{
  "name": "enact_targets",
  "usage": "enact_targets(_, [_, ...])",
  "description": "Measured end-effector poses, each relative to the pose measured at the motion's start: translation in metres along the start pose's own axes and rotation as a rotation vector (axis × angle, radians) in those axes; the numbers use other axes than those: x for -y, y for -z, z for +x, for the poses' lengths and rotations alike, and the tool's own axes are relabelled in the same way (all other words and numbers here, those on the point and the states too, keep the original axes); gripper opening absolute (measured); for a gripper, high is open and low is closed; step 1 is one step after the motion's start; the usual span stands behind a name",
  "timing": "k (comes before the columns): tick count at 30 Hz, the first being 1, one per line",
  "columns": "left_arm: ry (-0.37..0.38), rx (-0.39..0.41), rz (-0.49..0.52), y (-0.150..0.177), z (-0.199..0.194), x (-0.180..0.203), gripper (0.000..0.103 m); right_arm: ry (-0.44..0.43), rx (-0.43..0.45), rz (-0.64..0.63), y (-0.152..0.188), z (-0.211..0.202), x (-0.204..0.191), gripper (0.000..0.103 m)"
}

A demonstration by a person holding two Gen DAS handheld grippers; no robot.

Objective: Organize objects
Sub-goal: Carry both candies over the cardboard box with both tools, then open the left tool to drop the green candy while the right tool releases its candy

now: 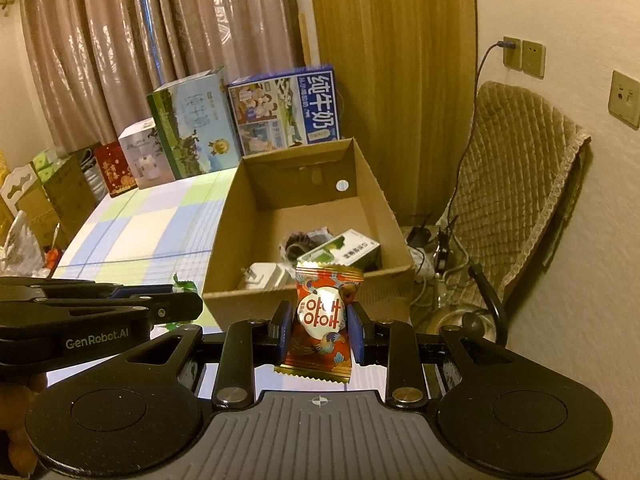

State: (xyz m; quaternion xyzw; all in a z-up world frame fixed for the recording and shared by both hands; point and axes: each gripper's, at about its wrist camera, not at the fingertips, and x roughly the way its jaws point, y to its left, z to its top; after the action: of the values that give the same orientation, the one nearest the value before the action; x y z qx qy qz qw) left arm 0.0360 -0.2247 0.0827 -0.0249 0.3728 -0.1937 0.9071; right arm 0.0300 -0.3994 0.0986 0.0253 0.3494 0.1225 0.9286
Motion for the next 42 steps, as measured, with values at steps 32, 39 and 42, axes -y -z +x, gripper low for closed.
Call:
enact_targets(32, [-0.036, -0.033, 0.0, -0.101, 0.112, -0.047, 0.016, -0.026, -0.039, -0.017, -0.093, 0.122, 0.024, 0.027])
enact_targets(39, [-0.042, -0.04, 0.0, -0.112, 0.127, -0.057, 0.016, -0.023, -0.039, -0.012, -0.103, 0.135, 0.026, 0.027])
enact_targets(42, [-0.042, -0.047, 0.001, -0.116, 0.134, -0.06, 0.016, -0.02, -0.039, -0.004, -0.105, 0.136, 0.027, 0.027])
